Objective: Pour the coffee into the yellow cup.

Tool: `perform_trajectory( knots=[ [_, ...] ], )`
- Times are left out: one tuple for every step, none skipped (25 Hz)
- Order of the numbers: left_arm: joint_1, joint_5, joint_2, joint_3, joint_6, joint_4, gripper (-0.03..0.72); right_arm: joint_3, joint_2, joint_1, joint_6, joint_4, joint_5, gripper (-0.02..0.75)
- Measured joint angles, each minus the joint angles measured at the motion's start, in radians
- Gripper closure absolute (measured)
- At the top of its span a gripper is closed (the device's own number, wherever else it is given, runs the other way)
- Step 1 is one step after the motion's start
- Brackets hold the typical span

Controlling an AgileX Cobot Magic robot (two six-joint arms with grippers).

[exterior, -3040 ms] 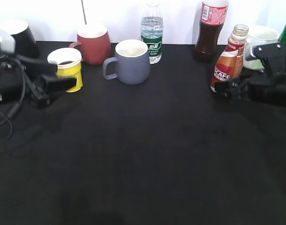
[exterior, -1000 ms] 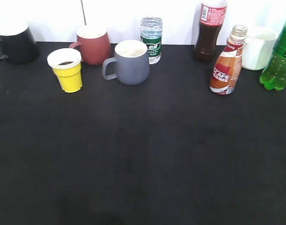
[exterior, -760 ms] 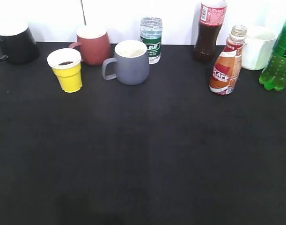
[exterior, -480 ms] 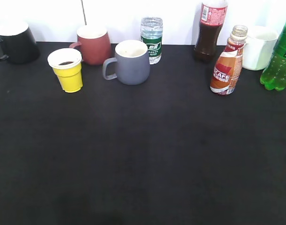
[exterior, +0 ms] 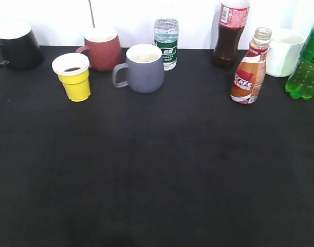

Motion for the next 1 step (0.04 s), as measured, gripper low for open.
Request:
perform_trajectory(
  knots=[
    [0.000,0.000,0.000,0.000,0.000,0.000,0.127,0.000,0.000,0.000,0.000,0.000,0.000,0.159]
  ],
)
